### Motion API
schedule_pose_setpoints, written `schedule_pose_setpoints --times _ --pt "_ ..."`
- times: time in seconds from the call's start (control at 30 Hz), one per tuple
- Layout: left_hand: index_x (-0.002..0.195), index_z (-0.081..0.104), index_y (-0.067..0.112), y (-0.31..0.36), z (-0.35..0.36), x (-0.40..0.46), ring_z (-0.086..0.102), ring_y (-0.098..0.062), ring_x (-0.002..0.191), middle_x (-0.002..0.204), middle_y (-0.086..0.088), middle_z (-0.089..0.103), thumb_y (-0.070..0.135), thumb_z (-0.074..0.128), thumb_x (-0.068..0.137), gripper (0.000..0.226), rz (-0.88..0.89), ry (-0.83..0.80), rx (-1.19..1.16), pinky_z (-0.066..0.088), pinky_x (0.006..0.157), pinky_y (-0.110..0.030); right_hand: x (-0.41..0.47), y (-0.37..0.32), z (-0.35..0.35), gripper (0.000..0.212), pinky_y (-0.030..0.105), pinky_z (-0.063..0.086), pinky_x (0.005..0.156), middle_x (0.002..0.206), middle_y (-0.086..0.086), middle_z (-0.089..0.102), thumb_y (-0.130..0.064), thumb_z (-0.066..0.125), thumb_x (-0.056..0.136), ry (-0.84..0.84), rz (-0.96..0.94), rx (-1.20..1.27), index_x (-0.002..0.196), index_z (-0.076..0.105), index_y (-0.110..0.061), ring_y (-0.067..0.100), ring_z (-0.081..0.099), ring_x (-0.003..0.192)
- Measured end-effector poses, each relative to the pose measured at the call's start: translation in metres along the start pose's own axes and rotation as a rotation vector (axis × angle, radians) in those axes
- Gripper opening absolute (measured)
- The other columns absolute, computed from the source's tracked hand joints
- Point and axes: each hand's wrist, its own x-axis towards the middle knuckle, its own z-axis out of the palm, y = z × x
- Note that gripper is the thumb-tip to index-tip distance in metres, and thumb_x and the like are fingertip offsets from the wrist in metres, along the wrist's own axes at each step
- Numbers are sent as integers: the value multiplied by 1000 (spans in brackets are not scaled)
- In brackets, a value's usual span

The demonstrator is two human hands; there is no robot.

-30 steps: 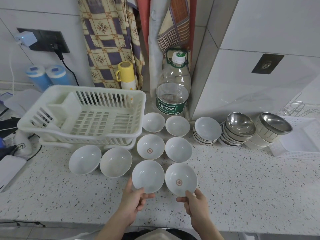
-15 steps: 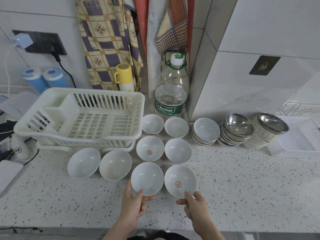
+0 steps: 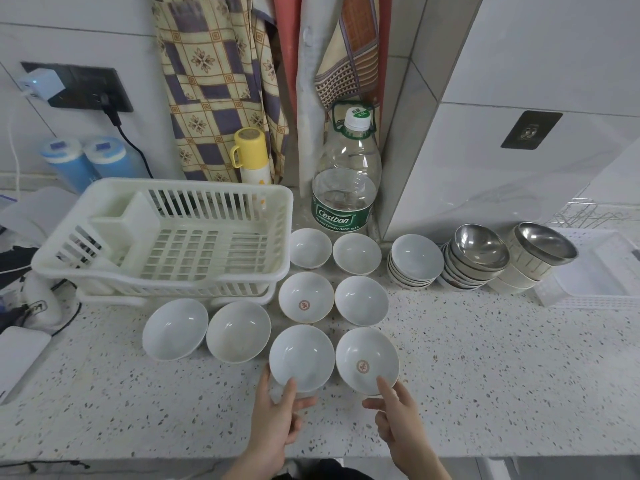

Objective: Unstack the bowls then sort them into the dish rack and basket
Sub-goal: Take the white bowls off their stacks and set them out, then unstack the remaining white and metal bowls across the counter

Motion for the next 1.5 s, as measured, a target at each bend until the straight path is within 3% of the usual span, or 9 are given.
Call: schedule_pose_setpoints --times 0.17,0.3,0.43,0.73,0.9,1.03,1.13,1.23,1.5 --pt "142 35 22 1 -7 -10 37 -11 30 77 -13 77 38 54 98 51 -106 75 123 25 31 -17 -5 -1 -2 38 18 22 33 75 18 70 -33 57 96 81 2 28 129 52 -17 9 27 34" --pt "116 57 9 2 -12 -26 39 -13 28 66 -16 75 26 52 99 24 -166 -38 282 26 30 -17 -9 -5 -13 35 19 22 33 77 17 71 -34 56 97 135 -13 35 127 54 -16 9 29 34" --pt "96 67 4 10 0 -35 41 -15 30 62 -17 72 22 54 98 22 -125 -123 354 25 33 -17 -5 -15 -34 32 19 23 33 83 19 70 -33 55 98 200 -38 56 120 57 -10 8 28 33" --pt "109 62 26 66 106 8 46 -10 42 73 0 74 37 57 95 19 101 -238 333 33 39 -18 31 -67 -80 23 20 23 34 82 18 68 -22 52 99 216 -77 101 114 62 -7 9 28 36" --pt "145 32 39 97 184 61 49 -6 43 84 1 76 42 54 95 55 148 -223 418 34 38 -17 62 -108 -97 21 20 26 34 79 18 67 -17 53 99 126 -87 26 115 61 -6 10 31 36" --pt "153 15 40 111 230 98 48 -6 37 87 -2 75 47 52 94 70 130 -127 463 32 34 -16 88 -136 -106 21 20 26 35 78 16 68 -18 53 99 51 -75 -43 115 61 -7 10 32 37" --pt "152 20 39 112 252 115 52 -5 34 105 -8 74 35 49 95 64 109 -74 440 31 32 -16 103 -147 -111 21 21 26 36 76 14 68 -19 52 99 -1 -63 -65 114 61 -8 11 32 37" --pt "149 32 33 108 265 123 72 -13 59 134 -3 56 22 47 97 55 165 -19 393 34 33 -18 113 -151 -117 21 21 25 36 77 13 68 -20 52 99 -37 -46 -63 114 61 -9 11 32 37" --pt "140 45 32 105 275 130 74 -13 59 118 0 65 8 49 91 54 209 96 485 34 33 -18 123 -148 -129 20 21 25 35 76 13 68 -19 51 99 -94 14 -59 113 62 -10 10 32 36"
